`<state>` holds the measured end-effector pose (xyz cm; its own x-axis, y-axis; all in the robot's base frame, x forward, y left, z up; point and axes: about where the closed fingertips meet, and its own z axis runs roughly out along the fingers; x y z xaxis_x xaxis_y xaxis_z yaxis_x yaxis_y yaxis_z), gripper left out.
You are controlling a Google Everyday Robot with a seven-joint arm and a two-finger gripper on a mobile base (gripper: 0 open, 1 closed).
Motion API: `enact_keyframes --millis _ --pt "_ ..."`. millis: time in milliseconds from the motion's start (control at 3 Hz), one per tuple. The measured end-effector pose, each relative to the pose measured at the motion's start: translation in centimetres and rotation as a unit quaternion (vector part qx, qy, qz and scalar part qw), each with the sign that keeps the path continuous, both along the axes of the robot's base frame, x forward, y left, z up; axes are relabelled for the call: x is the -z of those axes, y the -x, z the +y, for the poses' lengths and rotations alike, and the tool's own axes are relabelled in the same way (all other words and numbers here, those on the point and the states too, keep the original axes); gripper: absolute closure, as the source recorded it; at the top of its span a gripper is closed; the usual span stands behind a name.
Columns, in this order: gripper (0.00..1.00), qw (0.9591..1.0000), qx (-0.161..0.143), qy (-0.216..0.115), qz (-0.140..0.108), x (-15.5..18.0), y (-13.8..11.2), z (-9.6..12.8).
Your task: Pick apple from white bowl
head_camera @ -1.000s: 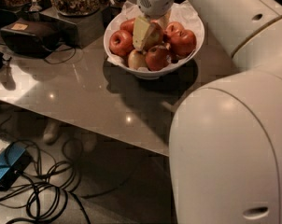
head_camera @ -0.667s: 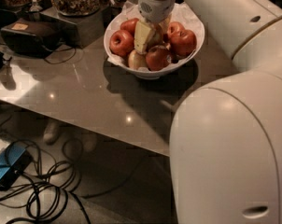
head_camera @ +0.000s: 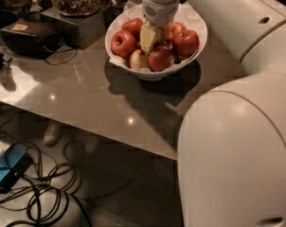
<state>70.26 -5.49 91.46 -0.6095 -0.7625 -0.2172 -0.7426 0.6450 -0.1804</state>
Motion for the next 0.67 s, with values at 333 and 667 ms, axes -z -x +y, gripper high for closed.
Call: enact_keyframes --millis 333,667 --pt "0.96 1.0000 0.000 0.000 0.000 0.00 0.00 0.00" --pt "1.00 1.0000 0.000 0.000 0.000 0.00 0.00 0.00"
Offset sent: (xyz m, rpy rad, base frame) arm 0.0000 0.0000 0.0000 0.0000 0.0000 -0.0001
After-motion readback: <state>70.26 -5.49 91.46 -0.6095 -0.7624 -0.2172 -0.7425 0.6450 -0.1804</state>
